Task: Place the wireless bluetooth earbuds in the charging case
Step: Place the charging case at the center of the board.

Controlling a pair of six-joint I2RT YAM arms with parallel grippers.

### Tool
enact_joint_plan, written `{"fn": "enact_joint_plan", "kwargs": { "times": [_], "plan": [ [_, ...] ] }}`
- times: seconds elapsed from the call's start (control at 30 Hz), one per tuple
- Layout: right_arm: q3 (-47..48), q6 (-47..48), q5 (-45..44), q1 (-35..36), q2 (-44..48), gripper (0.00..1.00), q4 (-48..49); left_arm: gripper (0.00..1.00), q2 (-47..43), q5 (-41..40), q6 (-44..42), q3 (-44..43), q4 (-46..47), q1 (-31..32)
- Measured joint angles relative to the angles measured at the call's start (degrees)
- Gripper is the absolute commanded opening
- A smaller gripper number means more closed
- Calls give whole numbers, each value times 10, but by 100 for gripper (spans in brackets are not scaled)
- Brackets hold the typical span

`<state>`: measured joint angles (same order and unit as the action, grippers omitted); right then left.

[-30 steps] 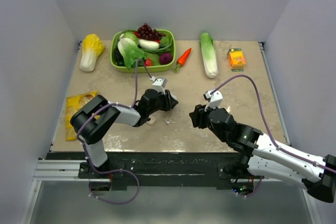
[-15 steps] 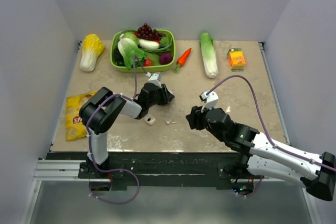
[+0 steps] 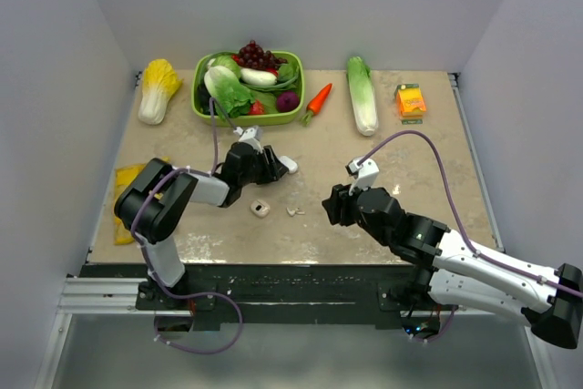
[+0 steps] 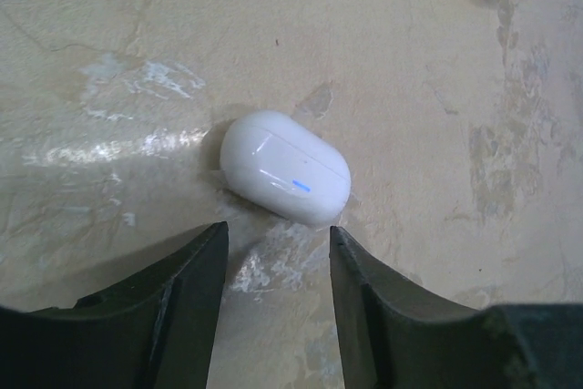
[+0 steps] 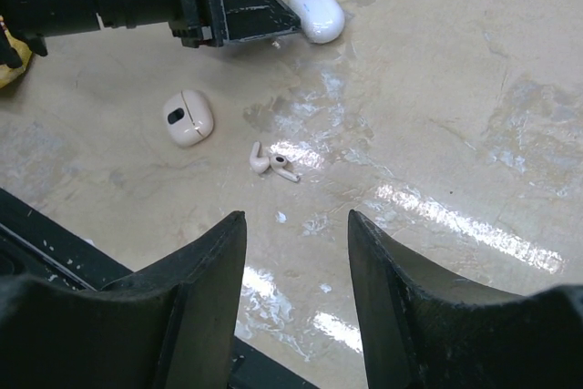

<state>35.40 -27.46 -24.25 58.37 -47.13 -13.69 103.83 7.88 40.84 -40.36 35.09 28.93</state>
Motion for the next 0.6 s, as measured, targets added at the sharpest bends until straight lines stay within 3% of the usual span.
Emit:
{"fn": "enact_joint_plan", "kwargs": {
  "times": [0.2,0.23,0.27,0.4,0.6],
  "plan": [
    [0,-2,3,0,3,52,0,56,-83,-36,-14,19,-86,-7],
    [-1,-2,3,0,5,52,0,61,-105,-51,-16,22,-104,-7],
    [-1,-2,3,0,8,52,0,99,-134,-70,-18,25,-123,-7],
    [-5,-1,2,0,15,51,12,99,-257,-158,-9,41,-186,-8],
    [-12,0,-2,0,-6,50,29,79,-398,-198,54,156,-208,-10]
  ]
}}
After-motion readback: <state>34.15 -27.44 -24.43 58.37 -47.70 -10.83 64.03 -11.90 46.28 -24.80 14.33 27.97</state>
